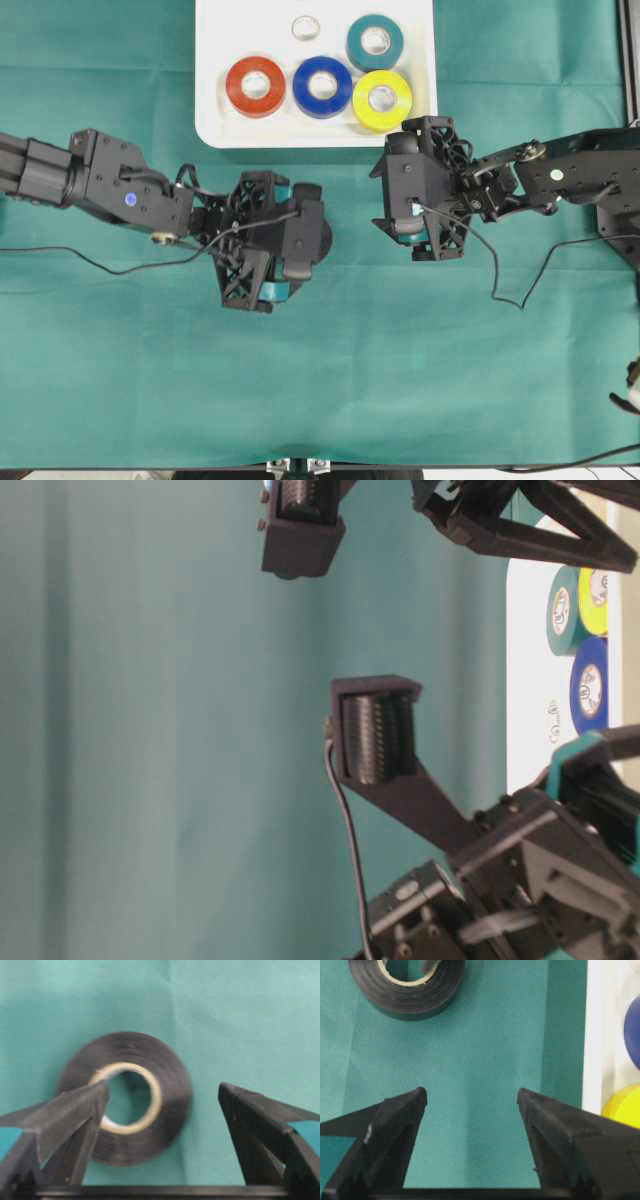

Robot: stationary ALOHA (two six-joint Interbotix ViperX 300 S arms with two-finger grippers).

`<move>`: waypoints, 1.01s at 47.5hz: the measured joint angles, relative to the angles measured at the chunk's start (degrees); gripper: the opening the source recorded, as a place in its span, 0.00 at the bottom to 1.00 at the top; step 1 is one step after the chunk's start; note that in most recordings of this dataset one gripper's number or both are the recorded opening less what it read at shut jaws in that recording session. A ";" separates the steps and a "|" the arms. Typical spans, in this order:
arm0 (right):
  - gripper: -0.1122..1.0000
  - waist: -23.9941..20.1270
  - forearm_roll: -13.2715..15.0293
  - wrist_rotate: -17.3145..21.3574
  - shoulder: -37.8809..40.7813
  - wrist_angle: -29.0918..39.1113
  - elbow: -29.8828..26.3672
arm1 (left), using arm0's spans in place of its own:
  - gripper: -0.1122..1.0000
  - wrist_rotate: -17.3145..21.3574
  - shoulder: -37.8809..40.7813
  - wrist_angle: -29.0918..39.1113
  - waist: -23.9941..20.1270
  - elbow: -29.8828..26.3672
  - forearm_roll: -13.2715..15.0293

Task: Put the tape alternately from left to right into the white case.
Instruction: 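Lower the left gripper into the black tape roll's hole and grip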

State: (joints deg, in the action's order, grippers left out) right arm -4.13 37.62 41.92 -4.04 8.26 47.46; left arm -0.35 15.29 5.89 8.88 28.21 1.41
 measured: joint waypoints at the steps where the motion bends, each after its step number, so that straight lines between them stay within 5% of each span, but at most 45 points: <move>1: 0.84 0.00 0.00 0.00 0.09 0.00 0.00 | 0.77 0.09 0.09 0.00 0.26 0.00 0.00; 38: 0.84 0.00 0.00 0.09 0.00 -1.67 0.70 | 0.75 0.18 2.02 0.00 1.05 -0.70 0.00; 41: 0.84 0.00 -0.09 0.09 0.00 -1.76 0.70 | 0.69 0.18 2.02 0.09 1.05 -0.79 0.00; 48: 0.84 0.00 -0.09 0.09 0.00 -1.76 0.70 | 0.31 0.18 2.02 1.05 1.05 -0.97 0.00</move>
State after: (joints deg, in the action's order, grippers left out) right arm -4.13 37.53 42.01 -4.04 6.50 48.16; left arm -0.18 17.31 6.94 9.93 27.25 1.41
